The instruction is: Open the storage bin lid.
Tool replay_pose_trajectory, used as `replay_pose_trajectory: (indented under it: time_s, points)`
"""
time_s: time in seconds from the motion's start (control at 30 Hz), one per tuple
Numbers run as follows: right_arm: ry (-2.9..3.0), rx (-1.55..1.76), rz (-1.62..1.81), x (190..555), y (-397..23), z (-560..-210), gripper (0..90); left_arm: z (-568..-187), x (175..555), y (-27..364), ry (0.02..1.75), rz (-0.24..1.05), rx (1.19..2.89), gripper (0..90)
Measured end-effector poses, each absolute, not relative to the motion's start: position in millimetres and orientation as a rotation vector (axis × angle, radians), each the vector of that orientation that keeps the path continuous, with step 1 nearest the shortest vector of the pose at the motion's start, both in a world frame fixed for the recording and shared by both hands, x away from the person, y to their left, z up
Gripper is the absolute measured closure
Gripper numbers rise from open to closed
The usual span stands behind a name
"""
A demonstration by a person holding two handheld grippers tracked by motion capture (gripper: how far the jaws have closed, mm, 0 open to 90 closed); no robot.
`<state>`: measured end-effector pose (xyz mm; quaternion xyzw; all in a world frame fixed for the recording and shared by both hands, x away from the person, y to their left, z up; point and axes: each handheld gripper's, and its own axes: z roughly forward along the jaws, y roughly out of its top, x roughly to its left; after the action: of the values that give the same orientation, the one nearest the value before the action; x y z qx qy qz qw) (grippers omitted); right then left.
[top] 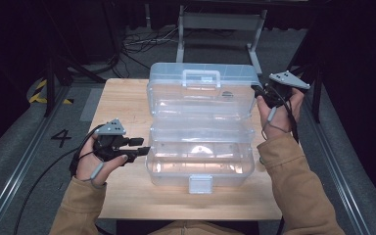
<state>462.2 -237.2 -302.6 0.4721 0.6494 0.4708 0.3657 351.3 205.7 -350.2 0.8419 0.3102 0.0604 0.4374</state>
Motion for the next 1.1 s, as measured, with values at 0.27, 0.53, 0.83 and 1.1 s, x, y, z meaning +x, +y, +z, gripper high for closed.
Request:
replay_pose_trajectory:
  time_s: [0.27,0.53,0.83,1.1]
  points:
    - [1.690,1.226,1.233,472,-240,-303,78.9,-365,352,196,0.694,0.001,2.173,55.7]
    - [1.705,1.243,1.236,480,-241,-302,78.5,-378,352,184,0.639,-0.087,2.261,55.4]
    - [1.710,1.253,1.237,484,-241,-302,78.5,-388,352,171,0.583,-0.144,2.339,58.4]
    - [1.712,1.266,1.240,490,-241,-303,78.5,-394,353,164,0.575,-0.170,2.349,60.9]
